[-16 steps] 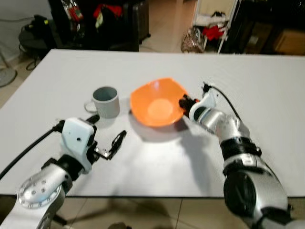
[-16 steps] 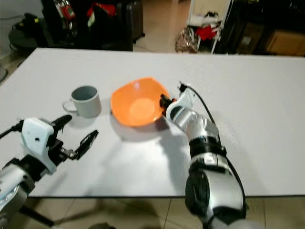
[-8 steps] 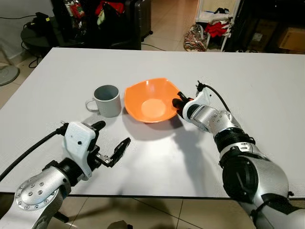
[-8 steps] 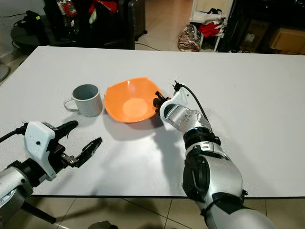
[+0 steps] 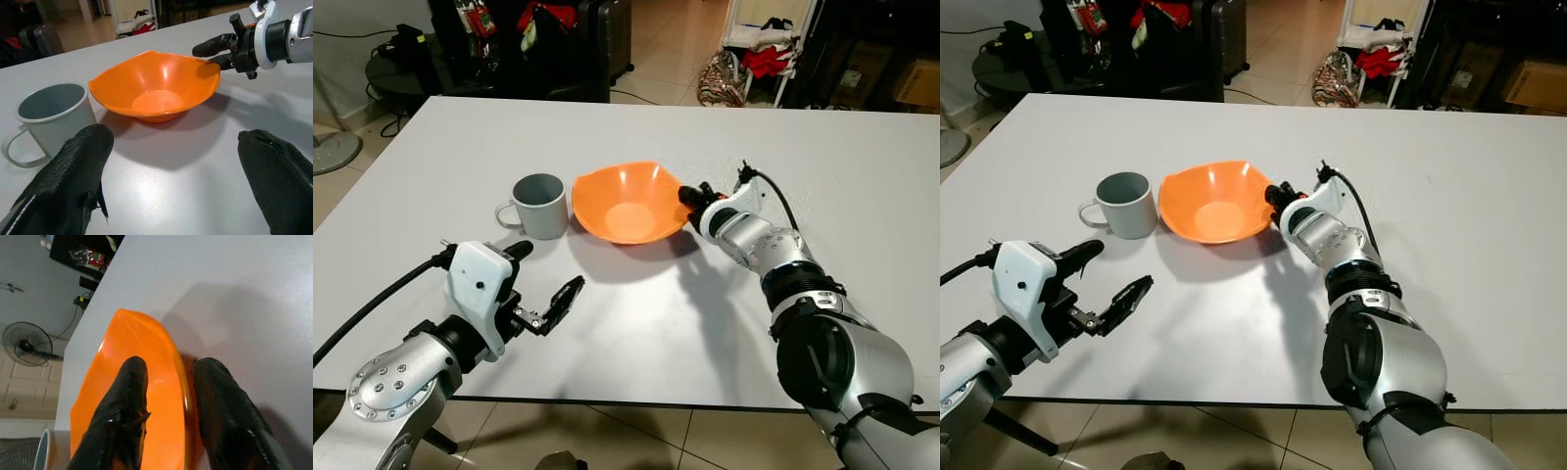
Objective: Setting the table
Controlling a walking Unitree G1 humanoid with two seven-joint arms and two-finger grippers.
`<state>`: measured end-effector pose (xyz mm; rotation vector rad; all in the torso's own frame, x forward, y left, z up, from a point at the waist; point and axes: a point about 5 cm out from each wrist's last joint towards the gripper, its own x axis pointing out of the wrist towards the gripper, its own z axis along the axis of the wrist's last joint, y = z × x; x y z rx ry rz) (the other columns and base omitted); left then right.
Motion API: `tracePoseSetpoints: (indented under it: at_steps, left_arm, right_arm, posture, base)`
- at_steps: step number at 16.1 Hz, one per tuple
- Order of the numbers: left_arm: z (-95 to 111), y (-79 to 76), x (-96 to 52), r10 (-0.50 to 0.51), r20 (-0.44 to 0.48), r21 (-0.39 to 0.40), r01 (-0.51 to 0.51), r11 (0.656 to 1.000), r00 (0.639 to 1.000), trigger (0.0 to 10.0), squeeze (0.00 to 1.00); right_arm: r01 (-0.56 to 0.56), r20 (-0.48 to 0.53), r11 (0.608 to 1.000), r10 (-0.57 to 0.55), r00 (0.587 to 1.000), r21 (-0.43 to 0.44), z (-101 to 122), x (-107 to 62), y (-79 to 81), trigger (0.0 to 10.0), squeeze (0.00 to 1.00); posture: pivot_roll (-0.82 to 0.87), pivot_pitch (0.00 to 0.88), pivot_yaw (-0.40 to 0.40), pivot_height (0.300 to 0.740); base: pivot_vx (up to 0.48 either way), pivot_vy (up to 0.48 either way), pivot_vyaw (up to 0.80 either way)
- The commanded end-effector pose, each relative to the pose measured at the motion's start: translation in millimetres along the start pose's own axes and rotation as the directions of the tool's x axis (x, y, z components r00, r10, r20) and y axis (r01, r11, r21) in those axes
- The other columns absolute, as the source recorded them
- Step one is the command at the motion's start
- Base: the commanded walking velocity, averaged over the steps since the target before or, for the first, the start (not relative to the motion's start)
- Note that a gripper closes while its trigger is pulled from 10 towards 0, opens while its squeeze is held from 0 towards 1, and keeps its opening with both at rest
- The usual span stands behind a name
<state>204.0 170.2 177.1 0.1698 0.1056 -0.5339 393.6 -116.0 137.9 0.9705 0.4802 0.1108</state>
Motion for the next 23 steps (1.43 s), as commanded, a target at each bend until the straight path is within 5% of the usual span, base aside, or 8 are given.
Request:
tracePoseSetpoints:
  at_steps: [1, 15, 16, 17, 18, 20, 21, 23]
  left_arm:
    - [-1, 0.2, 1.0, -0.011, -0.003, -0.003, 0.011, 1.000, 1.000, 10.0, 0.00]
    - [0, 1.0, 1.7, -0.012, -0.001, -0.003, 0.012, 1.000, 1.000, 10.0, 0.00]
    - [1, 6.3, 14.5, 0.091, 0.047, -0.052, -0.089, 0.995, 0.995, 10.0, 0.00]
    - [1, 7.7, 17.9, 0.115, 0.055, -0.066, -0.111, 0.992, 0.992, 10.0, 0.00]
    - [-1, 8.8, 19.8, 0.119, 0.049, -0.069, -0.115, 0.991, 0.992, 10.0, 0.00]
    - [-1, 8.1, 24.0, 0.083, 0.036, -0.049, -0.081, 0.995, 0.996, 10.0, 0.00]
    - [1, 9.0, 24.3, 0.083, 0.042, -0.045, -0.081, 0.996, 0.996, 10.0, 0.00]
    - [2, 12.3, 21.8, 0.111, 0.051, -0.050, -0.108, 0.993, 0.993, 10.0, 0.00]
  right_arm:
    - [-0.033, 0.013, 0.999, 0.033, 0.999, 0.005, 5, 0.6, 9.5, 10.0, 1.00]
    - [-0.041, 0.020, 0.999, 0.041, 0.999, 0.023, 7, -0.4, 8.6, 10.0, 1.00]
    - [-0.069, 0.135, 0.986, 0.090, 0.987, -0.154, 24, -64.6, -23.9, 10.0, 1.00]
    - [-0.070, 0.132, 0.967, 0.105, 0.986, -0.246, 18, -85.5, -22.8, 10.0, 1.00]
    - [-0.033, 0.124, 0.948, 0.076, 0.989, -0.316, 16, -83.8, -20.4, 10.0, 1.00]
    - [0.082, 0.105, 0.924, -0.046, 0.993, -0.373, 28, -38.4, -22.7, 10.0, 1.00]
    - [0.070, 0.107, 0.926, -0.032, 0.994, -0.371, 34, -33.0, -17.8, 10.0, 1.00]
    - [0.037, 0.125, 0.928, 0.011, 0.992, -0.371, 34, -50.9, -7.2, 10.0, 1.00]
  posture:
    - [0.11, 0.016, 0.025, 0.740]
    - [0.10, 0.015, 0.026, 0.740]
    - [-0.04, 0.000, 0.088, 0.740]
    - [-0.04, 0.000, 0.093, 0.740]
    - [-0.05, 0.000, 0.104, 0.740]
    - [-0.04, 0.000, 0.107, 0.740]
    - [-0.03, 0.000, 0.097, 0.740]
    - [-0.02, 0.000, 0.085, 0.740]
  base:
    - [0.000, 0.000, 0.00]
    - [0.000, 0.000, 0.00]
    - [0.000, 0.000, 0.00]
    - [0.000, 0.000, 0.00]
    - [0.000, 0.000, 0.00]
    - [0.000, 0.000, 0.00]
    - [0.000, 0.000, 0.00]
    - [0.000, 0.000, 0.00]
